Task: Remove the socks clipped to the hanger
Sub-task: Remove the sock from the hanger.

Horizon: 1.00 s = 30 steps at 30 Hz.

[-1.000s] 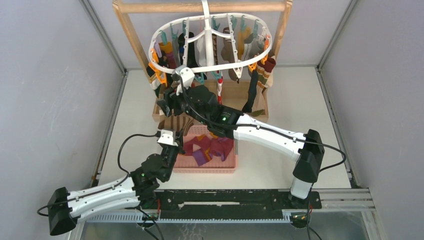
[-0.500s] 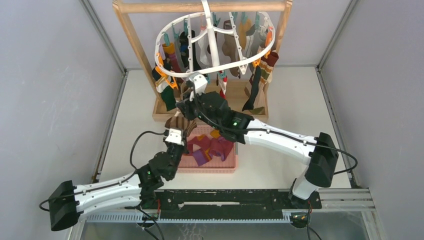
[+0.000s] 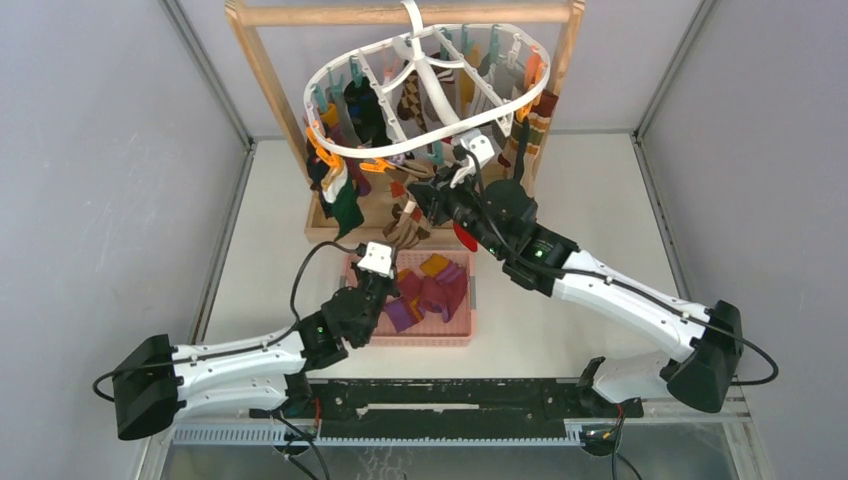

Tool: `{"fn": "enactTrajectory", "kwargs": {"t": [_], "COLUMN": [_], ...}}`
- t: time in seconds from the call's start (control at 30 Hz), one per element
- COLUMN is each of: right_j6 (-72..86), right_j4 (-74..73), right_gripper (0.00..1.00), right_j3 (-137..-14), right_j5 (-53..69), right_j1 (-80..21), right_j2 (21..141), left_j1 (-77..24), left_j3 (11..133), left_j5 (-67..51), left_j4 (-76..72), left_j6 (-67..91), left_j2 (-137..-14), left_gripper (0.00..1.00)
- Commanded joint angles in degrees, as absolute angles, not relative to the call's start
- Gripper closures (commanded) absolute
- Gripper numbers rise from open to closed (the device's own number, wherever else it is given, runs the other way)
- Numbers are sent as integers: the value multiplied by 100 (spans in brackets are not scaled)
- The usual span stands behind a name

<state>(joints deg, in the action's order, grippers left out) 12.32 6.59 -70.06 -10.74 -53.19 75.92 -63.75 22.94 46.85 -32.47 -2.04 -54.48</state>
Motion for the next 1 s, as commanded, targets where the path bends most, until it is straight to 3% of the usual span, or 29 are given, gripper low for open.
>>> {"fn": "enactTrajectory", "kwargs": {"t": [0.0, 0.97], "right_j6": [1340, 1950], "right_j4": [899, 779], "right_gripper": [82, 82], "right_j3": [-6703, -5397], "right_j5": [-917, -312], "right_j1": [-5130, -3723], "right_j2": [7123, 5479], "left_j1": [-6496, -7062], "left_j3": [2711, 3875], "left_j5": [4544, 4506], "left_j4": [-3594, -3639], "left_j6": [-296, -643], "left_j2": [-5589, -6783], "left_gripper": [100, 100]}}
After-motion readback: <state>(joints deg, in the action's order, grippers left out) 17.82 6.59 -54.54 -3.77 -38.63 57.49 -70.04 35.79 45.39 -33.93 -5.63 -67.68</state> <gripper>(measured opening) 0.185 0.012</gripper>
